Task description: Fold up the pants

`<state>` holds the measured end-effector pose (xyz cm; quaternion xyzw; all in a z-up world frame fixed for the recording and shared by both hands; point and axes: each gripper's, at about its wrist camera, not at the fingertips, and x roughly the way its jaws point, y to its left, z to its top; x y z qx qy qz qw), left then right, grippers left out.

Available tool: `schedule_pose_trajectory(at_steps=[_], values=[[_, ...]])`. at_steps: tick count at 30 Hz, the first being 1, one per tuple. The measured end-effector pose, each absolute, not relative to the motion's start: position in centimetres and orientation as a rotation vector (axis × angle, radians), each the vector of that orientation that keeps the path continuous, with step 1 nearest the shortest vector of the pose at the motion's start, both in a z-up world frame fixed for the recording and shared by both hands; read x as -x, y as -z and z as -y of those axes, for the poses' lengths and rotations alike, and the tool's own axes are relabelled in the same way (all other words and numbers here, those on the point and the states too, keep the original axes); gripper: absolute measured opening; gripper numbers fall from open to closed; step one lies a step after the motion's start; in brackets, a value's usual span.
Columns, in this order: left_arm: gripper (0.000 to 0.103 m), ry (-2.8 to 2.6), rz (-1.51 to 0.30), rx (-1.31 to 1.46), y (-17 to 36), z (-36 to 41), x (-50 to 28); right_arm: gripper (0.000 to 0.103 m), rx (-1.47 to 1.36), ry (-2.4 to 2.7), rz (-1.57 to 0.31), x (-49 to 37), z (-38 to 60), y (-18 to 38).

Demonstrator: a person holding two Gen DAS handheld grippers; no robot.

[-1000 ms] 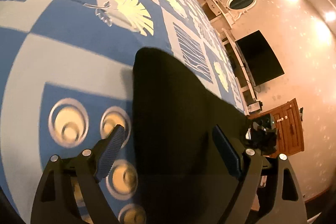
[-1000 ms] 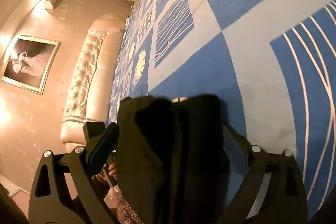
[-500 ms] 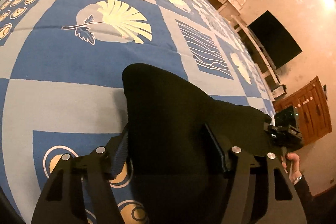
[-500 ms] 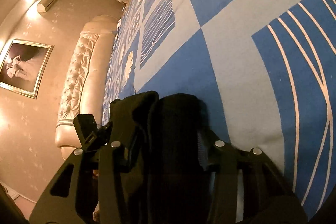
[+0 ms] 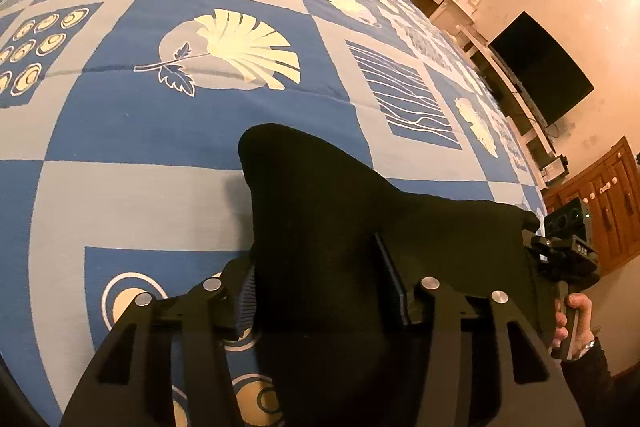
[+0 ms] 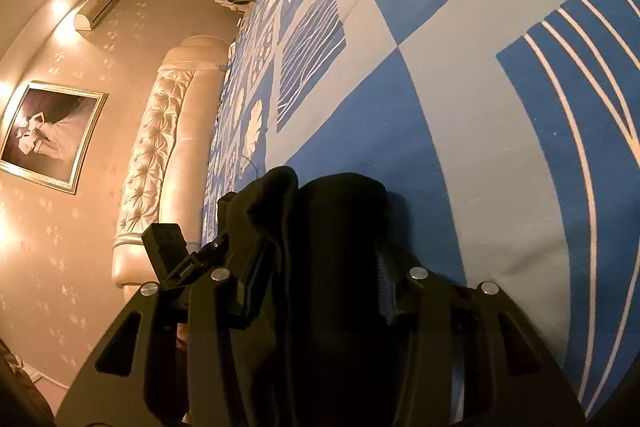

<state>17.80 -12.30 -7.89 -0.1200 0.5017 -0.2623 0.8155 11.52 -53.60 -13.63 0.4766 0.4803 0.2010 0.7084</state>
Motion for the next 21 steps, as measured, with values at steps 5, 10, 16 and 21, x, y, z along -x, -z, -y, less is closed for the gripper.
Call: schedule_pose_trajectory(at_steps=[5,10,16,21], values=[[0.049,0.546,-1.076,0.274,7.8,11.7,-17.9,0.044,-1.055,-0.448,-1.068,-11.7,53.4,13.6],[0.048,0.534,-1.075,0.280,7.8,11.0,-18.1,0.044,-1.053,-0.453,-1.072,-12.0,53.1,13.7],[0.048,0.517,-1.073,0.290,7.7,9.5,-18.2,0.044,-1.049,-0.468,-1.081,-12.5,52.2,13.8],[0.048,0.497,-1.070,0.296,7.5,7.8,-18.4,0.044,-1.044,-0.484,-1.091,-13.2,51.0,13.7]])
